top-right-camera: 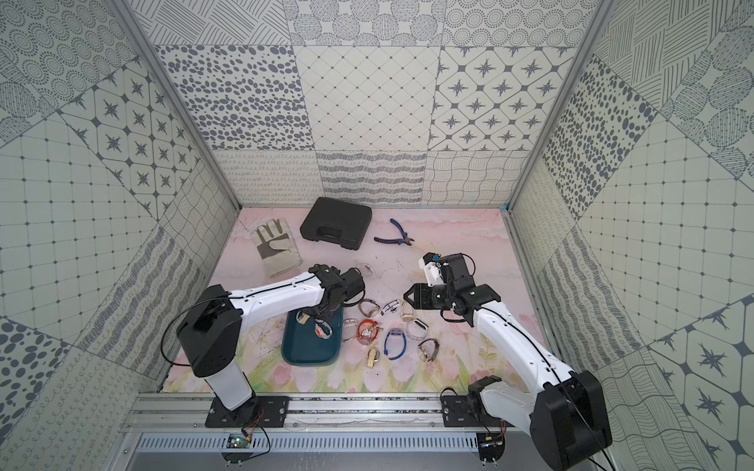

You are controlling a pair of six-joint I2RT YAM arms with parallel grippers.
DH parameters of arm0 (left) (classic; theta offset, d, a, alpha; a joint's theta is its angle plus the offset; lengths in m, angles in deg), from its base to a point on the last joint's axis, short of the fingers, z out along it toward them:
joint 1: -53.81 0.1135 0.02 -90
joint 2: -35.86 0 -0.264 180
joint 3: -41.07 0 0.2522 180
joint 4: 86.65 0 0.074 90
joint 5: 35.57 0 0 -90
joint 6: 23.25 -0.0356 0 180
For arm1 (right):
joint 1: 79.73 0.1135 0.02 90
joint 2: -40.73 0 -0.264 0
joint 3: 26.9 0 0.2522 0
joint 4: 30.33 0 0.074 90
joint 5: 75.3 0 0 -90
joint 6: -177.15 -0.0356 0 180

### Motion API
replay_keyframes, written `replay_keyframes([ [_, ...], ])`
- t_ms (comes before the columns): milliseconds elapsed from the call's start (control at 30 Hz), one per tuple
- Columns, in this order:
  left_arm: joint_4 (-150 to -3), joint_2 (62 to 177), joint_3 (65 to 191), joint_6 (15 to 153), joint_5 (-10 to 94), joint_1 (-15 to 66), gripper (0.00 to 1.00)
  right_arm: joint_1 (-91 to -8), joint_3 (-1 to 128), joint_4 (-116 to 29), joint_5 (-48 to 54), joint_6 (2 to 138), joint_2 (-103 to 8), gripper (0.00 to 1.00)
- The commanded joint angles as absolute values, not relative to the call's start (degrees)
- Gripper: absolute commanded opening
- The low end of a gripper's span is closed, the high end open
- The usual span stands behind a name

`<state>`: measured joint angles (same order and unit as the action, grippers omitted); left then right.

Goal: Put the watch into the storage box
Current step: Place the watch in the storage box.

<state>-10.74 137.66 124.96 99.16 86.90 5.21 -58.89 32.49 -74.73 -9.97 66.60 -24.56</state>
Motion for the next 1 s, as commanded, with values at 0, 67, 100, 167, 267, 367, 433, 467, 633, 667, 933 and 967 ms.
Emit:
replay_keyframes([
  [0, -8.05, 144.27, 126.21, 97.89, 91.2, 5.1, 0.0, -58.99, 31.87, -72.94, -10.41, 66.83, -23.25, 0.47],
  [67, -9.28, 145.53, 126.43, 97.13, 90.74, 5.15, 0.0, -58.99, 31.78, -72.92, -10.44, 66.76, -23.13, 0.47],
  [100, -9.33, 146.2, 126.8, 96.95, 90.7, 5.2, 0.0, -58.99, 31.7, -72.92, -10.5, 66.78, -23.01, 0.47],
  [167, -9.48, 147.56, 127.24, 96.63, 91.27, 5.25, 0.0, -58.99, 31.62, -72.93, -10.5, 66.68, -22.77, 0.47],
  [267, -9.66, 149.35, 127.69, 96.44, 92.01, 5.39, 0.0, -58.99, 31.56, -72.84, -10.74, 66.67, -22.56, 0.47],
  [367, -10.9, 150.56, 127.77, 95.6, 91.59, 5.6, 0.0, -58.9, 31.43, -72.81, -10.62, 66.58, -22.62, 0.47],
  [433, -11.08, 151.39, 128.33, 95.36, 91.94, 5.73, 0.0, -58.9, 31.38, -72.73, -10.7, 66.58, -22.46, 0.47],
  [467, -11.39, 151.75, 128.54, 94.98, 91.81, 5.73, 0.0, -58.82, 31.33, -72.75, -10.8, 66.56, -22.38, 0.47],
  [633, -12.44, 153.08, 129.66, 93.56, 90.92, 5.72, 0.2, -58.71, 31.42, -72.91, -10.7, 66.45, -22.34, 0.47],
  [667, -12.33, 153.1, 129.92, 93.56, 90.78, 5.73, 0.22, -58.64, 31.48, -72.9, -10.81, 66.43, -22.35, 0.47],
  [933, -11.42, 150.22, 131.09, 93.07, 90.39, 4.77, 0.43, -58.46, 31.66, -72.75, -10.9, 66.58, -22.44, 0.47],
  [967, -11.15, 149.92, 131.28, 93.18, 90.43, 4.69, 0.44, -58.46, 31.67, -72.68, -10.95, 66.54, -22.46, 0.47],
])
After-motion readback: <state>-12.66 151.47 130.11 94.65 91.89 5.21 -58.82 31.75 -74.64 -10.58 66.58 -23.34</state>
